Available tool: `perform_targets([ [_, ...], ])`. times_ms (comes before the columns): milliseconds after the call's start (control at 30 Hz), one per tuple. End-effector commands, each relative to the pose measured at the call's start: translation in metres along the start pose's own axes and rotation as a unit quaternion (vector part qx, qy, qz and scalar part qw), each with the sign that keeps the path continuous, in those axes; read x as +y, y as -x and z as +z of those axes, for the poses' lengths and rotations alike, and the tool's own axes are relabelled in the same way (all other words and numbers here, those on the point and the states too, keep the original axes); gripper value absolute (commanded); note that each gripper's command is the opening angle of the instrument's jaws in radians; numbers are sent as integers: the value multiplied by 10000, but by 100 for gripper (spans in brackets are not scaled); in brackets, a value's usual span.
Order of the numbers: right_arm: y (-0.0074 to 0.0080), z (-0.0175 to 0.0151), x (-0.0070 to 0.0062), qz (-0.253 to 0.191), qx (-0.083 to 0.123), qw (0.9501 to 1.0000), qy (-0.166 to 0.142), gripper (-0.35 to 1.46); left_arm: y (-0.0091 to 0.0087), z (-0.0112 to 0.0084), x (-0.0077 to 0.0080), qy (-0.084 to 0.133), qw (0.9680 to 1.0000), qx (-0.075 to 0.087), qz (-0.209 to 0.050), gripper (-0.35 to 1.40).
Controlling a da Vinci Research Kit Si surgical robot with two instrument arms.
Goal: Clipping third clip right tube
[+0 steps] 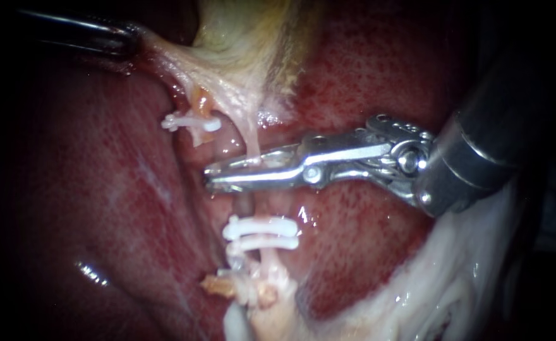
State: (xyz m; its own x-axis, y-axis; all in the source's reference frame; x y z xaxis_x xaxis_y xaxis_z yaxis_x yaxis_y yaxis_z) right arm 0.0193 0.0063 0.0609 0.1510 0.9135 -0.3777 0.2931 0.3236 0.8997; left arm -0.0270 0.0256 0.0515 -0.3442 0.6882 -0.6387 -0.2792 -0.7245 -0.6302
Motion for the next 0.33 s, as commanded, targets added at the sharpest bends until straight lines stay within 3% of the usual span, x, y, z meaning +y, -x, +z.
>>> perform_targets([
  [33,0,0,0,-7,-4,10000,1,-35,0,0,0,-1,10000,-1,-1,-35],
  [333,0,0,1,-7,-3,10000,3,-35,0,0,0,-4,10000,0,-2,-35],
])
